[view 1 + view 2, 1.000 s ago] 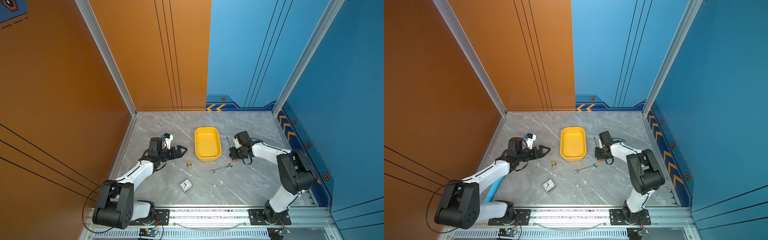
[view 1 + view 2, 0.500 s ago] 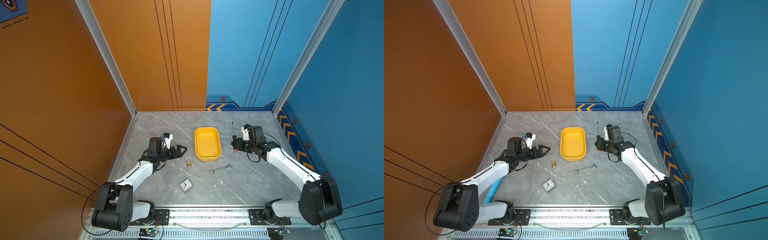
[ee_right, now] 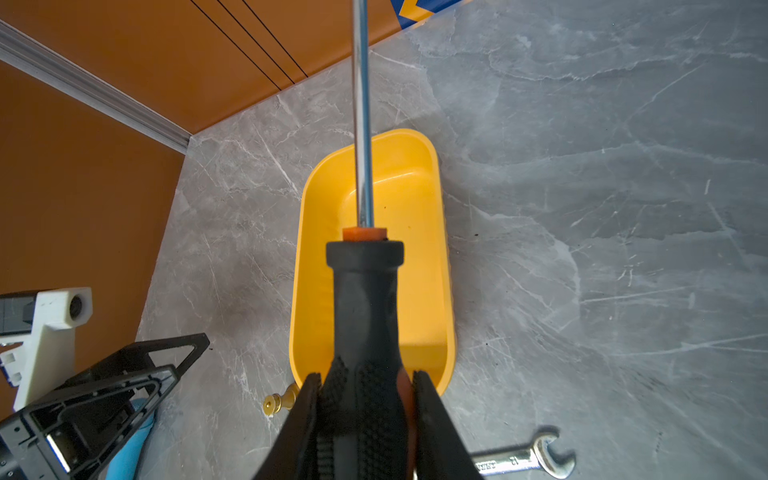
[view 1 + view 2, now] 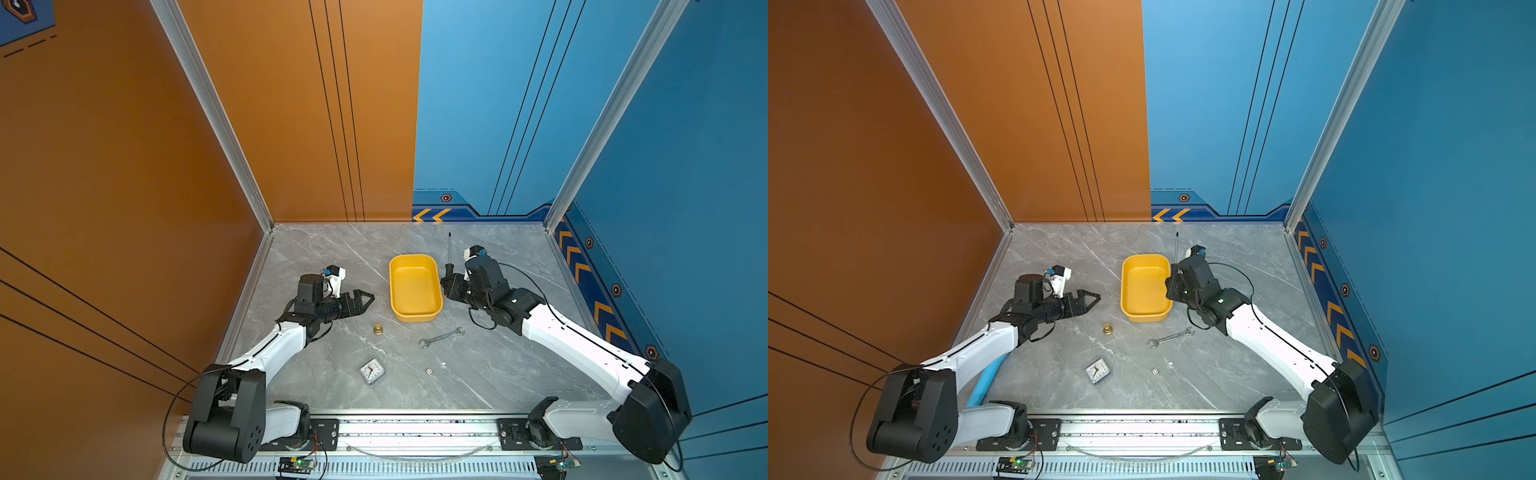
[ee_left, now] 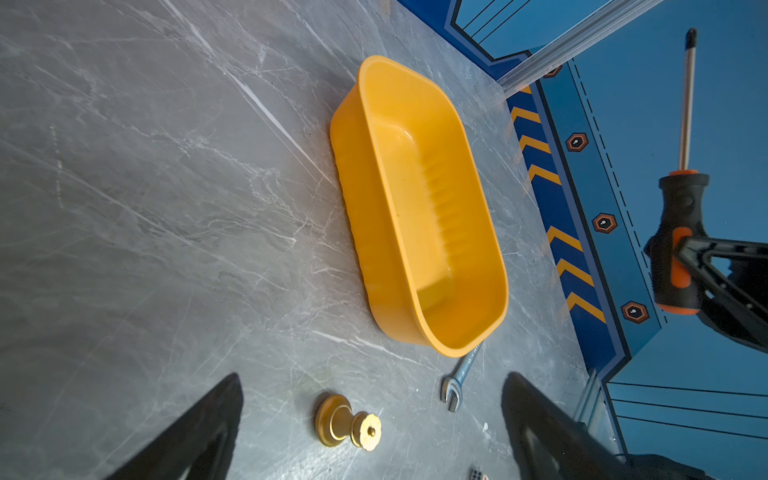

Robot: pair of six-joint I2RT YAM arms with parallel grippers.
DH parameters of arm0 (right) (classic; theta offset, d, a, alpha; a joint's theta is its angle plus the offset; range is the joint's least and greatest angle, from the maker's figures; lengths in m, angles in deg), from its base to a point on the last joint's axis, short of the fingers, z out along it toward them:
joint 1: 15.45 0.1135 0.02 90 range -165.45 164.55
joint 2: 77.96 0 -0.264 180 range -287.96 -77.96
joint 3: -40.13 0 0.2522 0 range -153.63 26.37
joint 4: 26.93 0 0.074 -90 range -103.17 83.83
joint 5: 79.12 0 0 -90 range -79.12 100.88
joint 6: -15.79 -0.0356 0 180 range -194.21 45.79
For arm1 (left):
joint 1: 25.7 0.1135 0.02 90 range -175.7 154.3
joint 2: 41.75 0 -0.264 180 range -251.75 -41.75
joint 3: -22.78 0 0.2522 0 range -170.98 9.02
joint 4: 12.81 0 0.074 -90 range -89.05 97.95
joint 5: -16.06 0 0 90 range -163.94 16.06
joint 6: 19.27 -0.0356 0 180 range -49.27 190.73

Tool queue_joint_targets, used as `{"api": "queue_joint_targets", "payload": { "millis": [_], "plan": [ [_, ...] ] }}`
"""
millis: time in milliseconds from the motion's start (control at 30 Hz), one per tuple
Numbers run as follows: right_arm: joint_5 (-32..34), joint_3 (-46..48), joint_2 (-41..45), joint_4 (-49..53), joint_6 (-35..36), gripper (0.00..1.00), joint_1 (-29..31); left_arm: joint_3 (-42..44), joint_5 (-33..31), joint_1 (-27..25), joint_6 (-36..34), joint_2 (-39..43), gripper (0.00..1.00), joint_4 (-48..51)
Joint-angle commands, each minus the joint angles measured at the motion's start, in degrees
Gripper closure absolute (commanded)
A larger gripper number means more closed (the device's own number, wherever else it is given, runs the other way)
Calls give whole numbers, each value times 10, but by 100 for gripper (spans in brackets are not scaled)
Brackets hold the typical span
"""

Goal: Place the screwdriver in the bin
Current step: 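Lift the screwdriver with the right gripper toward the yellow bin, then lower the held screwdriver into the yellow bin with the right gripper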

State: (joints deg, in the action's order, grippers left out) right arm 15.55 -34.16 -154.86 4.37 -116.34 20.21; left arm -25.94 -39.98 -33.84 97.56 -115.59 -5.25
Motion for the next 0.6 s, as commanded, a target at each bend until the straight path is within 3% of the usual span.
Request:
{"api": "queue_joint_targets", "payload": {
  "millis": [0,100,300,567],
  "plan": [
    [63,-59,-41,50,-13,100,22,-6,10,3,-2,-4,2,-6],
    [81,-111,-90,97,-30,100,40,-6,10,3,-2,-5,2,-7],
    [30,-216,-203,186,-41,100,42,-8,14,5,-3,-11,2,-8],
    [2,-264,-299,220,-25,100,60,-9,16,7,-5,-14,2,-8]
  ]
}}
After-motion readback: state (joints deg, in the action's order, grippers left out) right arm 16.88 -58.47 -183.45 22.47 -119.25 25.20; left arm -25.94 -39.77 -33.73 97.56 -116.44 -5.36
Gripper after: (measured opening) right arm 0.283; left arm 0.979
